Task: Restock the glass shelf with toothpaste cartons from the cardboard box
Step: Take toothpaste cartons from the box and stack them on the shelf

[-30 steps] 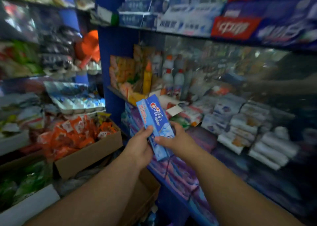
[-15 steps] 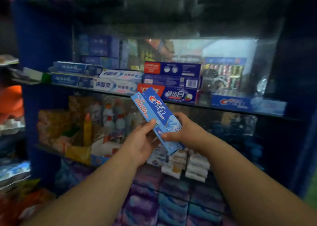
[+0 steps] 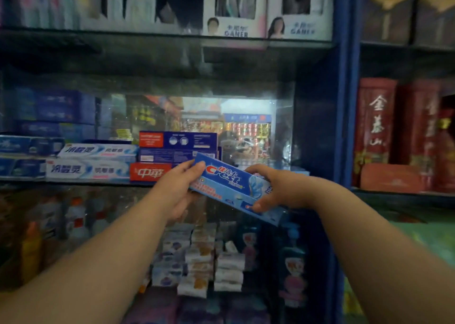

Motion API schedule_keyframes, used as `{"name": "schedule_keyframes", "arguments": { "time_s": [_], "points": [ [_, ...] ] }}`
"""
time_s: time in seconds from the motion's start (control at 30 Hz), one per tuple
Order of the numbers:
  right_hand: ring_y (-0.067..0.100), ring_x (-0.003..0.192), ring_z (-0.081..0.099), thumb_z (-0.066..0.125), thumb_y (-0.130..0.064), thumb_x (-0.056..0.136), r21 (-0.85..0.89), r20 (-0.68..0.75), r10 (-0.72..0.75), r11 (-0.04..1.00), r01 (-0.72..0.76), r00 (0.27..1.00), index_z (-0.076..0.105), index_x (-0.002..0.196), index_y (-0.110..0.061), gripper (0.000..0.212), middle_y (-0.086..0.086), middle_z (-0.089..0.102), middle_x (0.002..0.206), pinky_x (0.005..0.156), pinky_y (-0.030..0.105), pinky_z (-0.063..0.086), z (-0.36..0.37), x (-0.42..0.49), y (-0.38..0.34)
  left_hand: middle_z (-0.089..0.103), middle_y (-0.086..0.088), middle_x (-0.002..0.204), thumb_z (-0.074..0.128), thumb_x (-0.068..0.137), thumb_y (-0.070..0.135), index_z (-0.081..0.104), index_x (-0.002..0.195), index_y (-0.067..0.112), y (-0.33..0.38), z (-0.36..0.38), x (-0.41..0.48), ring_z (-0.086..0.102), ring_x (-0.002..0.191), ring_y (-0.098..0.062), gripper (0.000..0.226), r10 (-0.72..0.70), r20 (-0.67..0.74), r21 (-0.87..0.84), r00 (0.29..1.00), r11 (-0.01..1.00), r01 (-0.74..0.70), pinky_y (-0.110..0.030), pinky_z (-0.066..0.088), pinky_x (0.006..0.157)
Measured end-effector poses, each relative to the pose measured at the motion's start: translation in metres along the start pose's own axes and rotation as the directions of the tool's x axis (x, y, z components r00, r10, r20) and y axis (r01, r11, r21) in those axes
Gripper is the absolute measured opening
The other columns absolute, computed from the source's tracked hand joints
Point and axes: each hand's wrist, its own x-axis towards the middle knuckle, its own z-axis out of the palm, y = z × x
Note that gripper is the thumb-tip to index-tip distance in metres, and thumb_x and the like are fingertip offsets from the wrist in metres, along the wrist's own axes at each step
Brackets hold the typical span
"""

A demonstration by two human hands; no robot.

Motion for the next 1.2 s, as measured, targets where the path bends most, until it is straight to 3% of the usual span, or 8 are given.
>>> {"name": "schedule_keyframes", "arguments": {
  "time_s": [0.13,0.23,0.5,0.63,0.87,0.97,1.1,1.2],
  "points": [
    [0.022,0.114,0.054,0.072,-0.042,0.081,-0.233,-0.133,0.032,0.971,-0.063,0.991,0.030,0.143,-0.046,0.075,-0.005,0.053,0.136,0.101,0.044,0.043,-0.027,0.006,0.000,0.066,-0.008,0.088,0.056,0.094,0.019,0.058,0.097,0.010,-0.011,0.036,0.016,0.065,0.078,-0.020,0.009,0.031,-0.143,-0.169,0.989,0.984,-0.055,-0.042,0.055,0.076],
    [0.024,0.126,0.048,0.053,-0.059,0.088,-0.359,-0.244,0.014,0.928,-0.104,0.970,0.038,0.141,-0.040,0.058,-0.004,0.051,0.139,0.105,0.047,0.034,-0.045,0.021,0.005,0.065,-0.007,0.090,0.057,0.095,0.023,0.057,0.099,0.011,-0.016,0.060,0.028,0.064,0.080,-0.019,0.012,0.040,-0.228,-0.212,0.973,0.973,-0.090,-0.043,0.055,0.081],
    [0.024,0.119,0.049,0.040,-0.047,0.096,-0.272,-0.414,-0.034,0.958,-0.088,0.910,0.047,0.133,-0.039,0.038,0.000,0.056,0.130,0.093,0.043,0.033,-0.074,0.075,0.054,0.059,-0.005,0.088,0.053,0.097,0.023,0.059,0.098,0.012,-0.023,0.097,0.061,0.060,0.075,-0.016,0.012,0.084,-0.337,-0.234,0.938,0.957,-0.170,-0.036,0.056,0.070],
    [0.028,0.124,0.043,0.043,-0.039,0.096,-0.254,-0.371,0.017,0.960,-0.119,0.928,0.046,0.134,-0.035,0.039,0.003,0.049,0.135,0.101,0.047,0.028,-0.077,0.103,0.078,0.055,-0.005,0.088,0.053,0.097,0.025,0.055,0.123,0.009,-0.039,0.107,0.071,0.056,0.075,-0.016,0.031,0.081,-0.371,-0.161,0.925,0.975,-0.150,-0.040,0.053,0.079],
    [0.030,0.117,0.049,0.050,-0.036,0.093,-0.198,-0.260,0.138,0.961,-0.192,0.956,0.049,0.127,-0.035,0.035,0.004,0.051,0.132,0.107,0.053,0.033,-0.068,0.148,0.106,0.060,-0.004,0.088,0.053,0.097,0.019,0.057,0.112,0.014,-0.053,0.114,0.072,0.058,0.076,-0.015,0.017,0.048,-0.371,-0.185,0.928,0.975,-0.124,-0.033,0.052,0.069],
    [0.029,0.113,0.051,0.050,-0.030,0.096,-0.165,-0.229,0.151,0.968,-0.191,0.962,0.049,0.131,-0.027,0.036,0.006,0.051,0.131,0.105,0.043,0.038,-0.065,0.157,0.107,0.059,-0.006,0.084,0.054,0.096,0.019,0.059,0.099,0.014,-0.055,0.110,0.070,0.059,0.074,-0.017,0.008,0.015,-0.371,-0.206,0.928,0.974,-0.098,-0.034,0.052,0.067],
    [0.025,0.103,0.048,0.047,-0.022,0.098,-0.167,-0.198,0.152,0.968,-0.186,0.968,0.047,0.135,-0.020,0.037,0.009,0.049,0.135,0.086,0.029,0.038,-0.059,0.166,0.108,0.059,-0.007,0.086,0.055,0.096,0.020,0.060,0.095,0.014,-0.050,0.102,0.073,0.061,0.077,-0.018,0.008,0.005,-0.353,-0.218,0.936,0.972,-0.088,-0.035,0.053,0.068],
    [0.030,0.131,0.042,0.039,-0.017,0.100,-0.281,-0.140,0.151,0.942,-0.186,0.979,0.040,0.143,-0.026,0.044,0.007,0.032,0.153,0.107,0.039,0.036,-0.053,0.173,0.109,0.058,-0.008,0.090,0.057,0.095,0.021,0.060,0.104,0.013,-0.048,0.098,0.076,0.063,0.088,-0.024,0.013,-0.009,-0.344,-0.227,0.939,0.971,-0.074,-0.044,0.055,0.083]
  ]
}}
